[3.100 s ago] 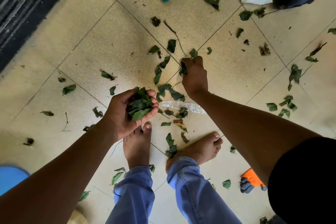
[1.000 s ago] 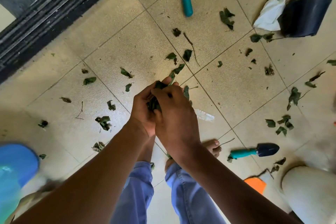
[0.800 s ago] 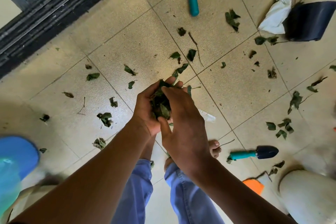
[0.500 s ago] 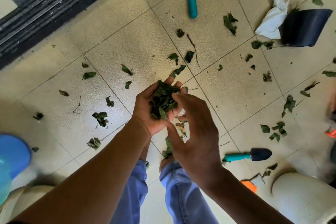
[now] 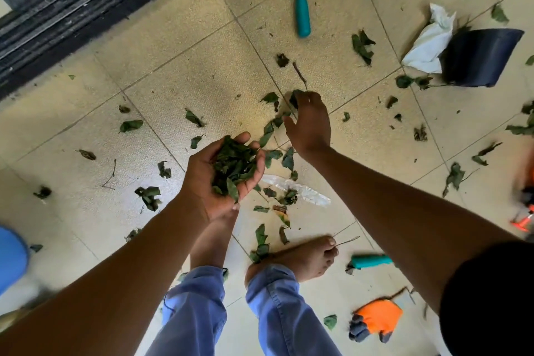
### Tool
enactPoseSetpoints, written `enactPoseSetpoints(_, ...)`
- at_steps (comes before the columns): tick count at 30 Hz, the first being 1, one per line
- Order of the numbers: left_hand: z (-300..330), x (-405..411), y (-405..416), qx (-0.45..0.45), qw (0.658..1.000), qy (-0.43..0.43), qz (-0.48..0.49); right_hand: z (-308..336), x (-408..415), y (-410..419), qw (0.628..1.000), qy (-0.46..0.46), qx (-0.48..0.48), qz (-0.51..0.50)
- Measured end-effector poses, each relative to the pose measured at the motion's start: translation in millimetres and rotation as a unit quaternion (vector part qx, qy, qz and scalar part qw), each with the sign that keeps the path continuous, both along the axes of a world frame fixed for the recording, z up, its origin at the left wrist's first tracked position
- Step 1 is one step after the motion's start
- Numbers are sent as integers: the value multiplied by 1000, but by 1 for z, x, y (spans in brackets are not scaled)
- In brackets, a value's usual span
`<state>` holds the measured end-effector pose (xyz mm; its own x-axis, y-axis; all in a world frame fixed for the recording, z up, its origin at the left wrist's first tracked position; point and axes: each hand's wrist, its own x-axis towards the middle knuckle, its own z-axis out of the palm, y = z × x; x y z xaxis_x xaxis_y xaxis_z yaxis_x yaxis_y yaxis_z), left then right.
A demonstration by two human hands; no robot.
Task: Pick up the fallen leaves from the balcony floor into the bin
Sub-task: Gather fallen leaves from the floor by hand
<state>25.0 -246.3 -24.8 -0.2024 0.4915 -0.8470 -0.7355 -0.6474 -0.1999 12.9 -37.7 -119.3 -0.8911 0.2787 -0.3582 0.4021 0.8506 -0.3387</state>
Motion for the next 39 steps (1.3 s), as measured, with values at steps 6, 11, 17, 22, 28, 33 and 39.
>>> enactPoseSetpoints(6,-9,-1,-10,-15,1000,1,3,-22,-13,5,993,-62,33,100)
enactPoseSetpoints(11,-12,8,-11,-15,1000,-7,9,-32,-4,3,992,-53,29,110)
enactPoseSetpoints(17,-10,9,-9,-18,1000,-8,-3,-34,-1,-3,993,-52,16,104)
enactPoseSetpoints(22,-9,4,-18,-23,1000,-4,-7,-26,-17,-8,999,-16,-8,35)
enactPoseSetpoints(28,-8,-2,-33,-32,999,14,-6,-25,-31,-24,997,-2,-26,79)
enactPoseSetpoints(33,-10,-5,-44,-39,999,7,-8,-33,-29,-30,996,-11,4,83)
enactPoseSetpoints(39,-13,-6,-48,-44,999,10,8,-35,-35,-25,1000,-13,-19,6)
